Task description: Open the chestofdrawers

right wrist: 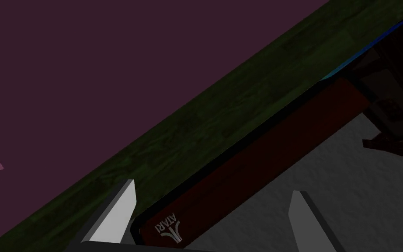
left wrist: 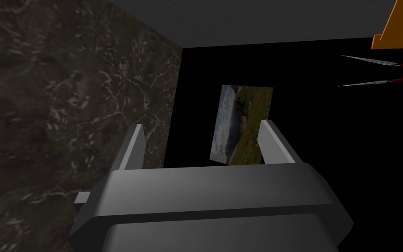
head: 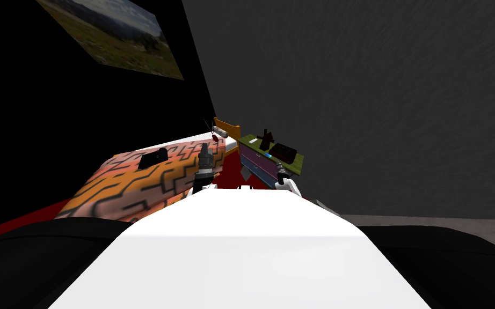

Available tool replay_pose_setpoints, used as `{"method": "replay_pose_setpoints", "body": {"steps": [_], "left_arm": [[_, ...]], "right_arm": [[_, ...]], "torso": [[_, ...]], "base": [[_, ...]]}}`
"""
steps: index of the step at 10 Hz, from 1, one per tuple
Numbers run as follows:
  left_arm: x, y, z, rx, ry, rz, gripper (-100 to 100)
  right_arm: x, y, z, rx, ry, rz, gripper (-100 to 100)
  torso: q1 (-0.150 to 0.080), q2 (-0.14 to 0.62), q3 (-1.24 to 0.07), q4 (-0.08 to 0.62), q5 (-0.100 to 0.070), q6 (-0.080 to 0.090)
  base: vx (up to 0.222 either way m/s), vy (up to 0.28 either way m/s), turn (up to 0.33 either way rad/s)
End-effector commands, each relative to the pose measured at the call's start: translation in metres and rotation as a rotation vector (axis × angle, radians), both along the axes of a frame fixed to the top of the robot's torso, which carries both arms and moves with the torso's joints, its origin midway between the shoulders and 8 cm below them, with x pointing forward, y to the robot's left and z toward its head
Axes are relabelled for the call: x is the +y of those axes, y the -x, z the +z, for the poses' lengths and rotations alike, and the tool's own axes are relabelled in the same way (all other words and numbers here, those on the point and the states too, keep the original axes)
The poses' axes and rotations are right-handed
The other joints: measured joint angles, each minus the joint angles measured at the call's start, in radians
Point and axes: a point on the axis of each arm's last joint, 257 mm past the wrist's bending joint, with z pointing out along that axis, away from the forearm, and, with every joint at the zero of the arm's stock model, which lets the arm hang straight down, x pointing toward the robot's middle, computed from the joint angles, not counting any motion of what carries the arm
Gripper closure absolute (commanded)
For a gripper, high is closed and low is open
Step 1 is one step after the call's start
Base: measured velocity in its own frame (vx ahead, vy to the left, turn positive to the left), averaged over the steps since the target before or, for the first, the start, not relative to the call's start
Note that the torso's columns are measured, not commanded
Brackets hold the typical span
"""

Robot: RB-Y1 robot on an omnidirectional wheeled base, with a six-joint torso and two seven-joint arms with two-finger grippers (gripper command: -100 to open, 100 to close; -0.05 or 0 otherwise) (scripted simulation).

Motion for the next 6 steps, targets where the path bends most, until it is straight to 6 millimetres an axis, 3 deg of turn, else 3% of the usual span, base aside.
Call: {"method": "replay_pose_setpoints", "body": {"steps": [1,2,4,6], "left_arm": [[0.0,0.0,0.0,0.0,0.0,0.0,0],[0.0,0.0,0.0,0.0,0.0,0.0,0],[0.0,0.0,0.0,0.0,0.0,0.0,0],[0.0,0.0,0.0,0.0,0.0,0.0,0]], "right_arm": [[-0.013,0.005,-0.012,0.048,0.059,-0.035,-100],[-0.027,0.01,-0.027,0.097,0.085,-0.081,-100],[-0.032,0.014,-0.031,0.12,0.124,-0.091,-100],[-0.05,0.025,-0.05,0.189,0.172,-0.148,-100]], "torso": [[0.0,-0.001,-0.001,0.0,0.0,0.0],[-0.003,-0.002,-0.001,-0.001,-0.001,0.001],[-0.012,-0.013,-0.006,-0.004,-0.003,0.0],[-0.017,-0.021,-0.01,-0.006,-0.006,-0.004]], "base": [[0.029,0.015,0.001],[0.055,0.029,0.095],[0.04,0.021,0.026],[0.072,0.04,0.062]]}}
